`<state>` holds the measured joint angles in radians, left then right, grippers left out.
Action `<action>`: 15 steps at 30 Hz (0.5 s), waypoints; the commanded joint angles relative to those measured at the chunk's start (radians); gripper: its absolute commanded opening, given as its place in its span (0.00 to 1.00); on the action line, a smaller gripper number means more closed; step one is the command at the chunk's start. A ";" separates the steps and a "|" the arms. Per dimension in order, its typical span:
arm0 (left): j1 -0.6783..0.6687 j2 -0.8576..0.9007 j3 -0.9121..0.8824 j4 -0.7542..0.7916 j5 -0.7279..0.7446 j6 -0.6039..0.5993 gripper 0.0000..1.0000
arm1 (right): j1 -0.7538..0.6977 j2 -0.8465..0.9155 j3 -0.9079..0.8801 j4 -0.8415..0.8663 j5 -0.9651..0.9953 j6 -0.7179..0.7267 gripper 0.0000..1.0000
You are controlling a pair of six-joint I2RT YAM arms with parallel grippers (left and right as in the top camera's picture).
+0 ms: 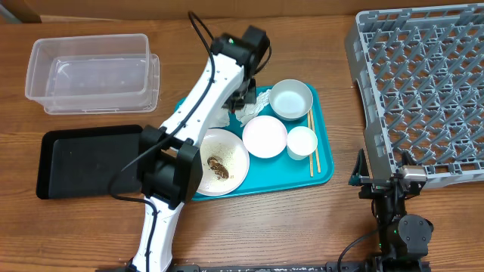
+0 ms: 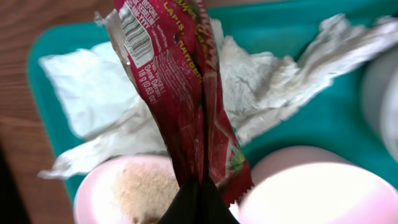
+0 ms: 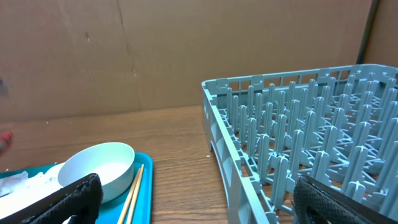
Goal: Sort waste into correct bins and load items into the dishwasher
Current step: 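Carry the red wrapper with the left gripper into the clear bin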
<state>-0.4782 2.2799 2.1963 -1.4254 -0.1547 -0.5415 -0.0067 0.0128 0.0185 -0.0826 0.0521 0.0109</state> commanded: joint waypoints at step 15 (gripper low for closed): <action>0.222 -0.024 0.475 -0.264 -0.013 -0.131 0.04 | -0.002 -0.010 -0.011 0.005 0.006 -0.003 1.00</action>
<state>-0.3256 2.2795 2.6492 -1.6836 -0.1543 -0.6029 -0.0067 0.0128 0.0185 -0.0822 0.0525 0.0109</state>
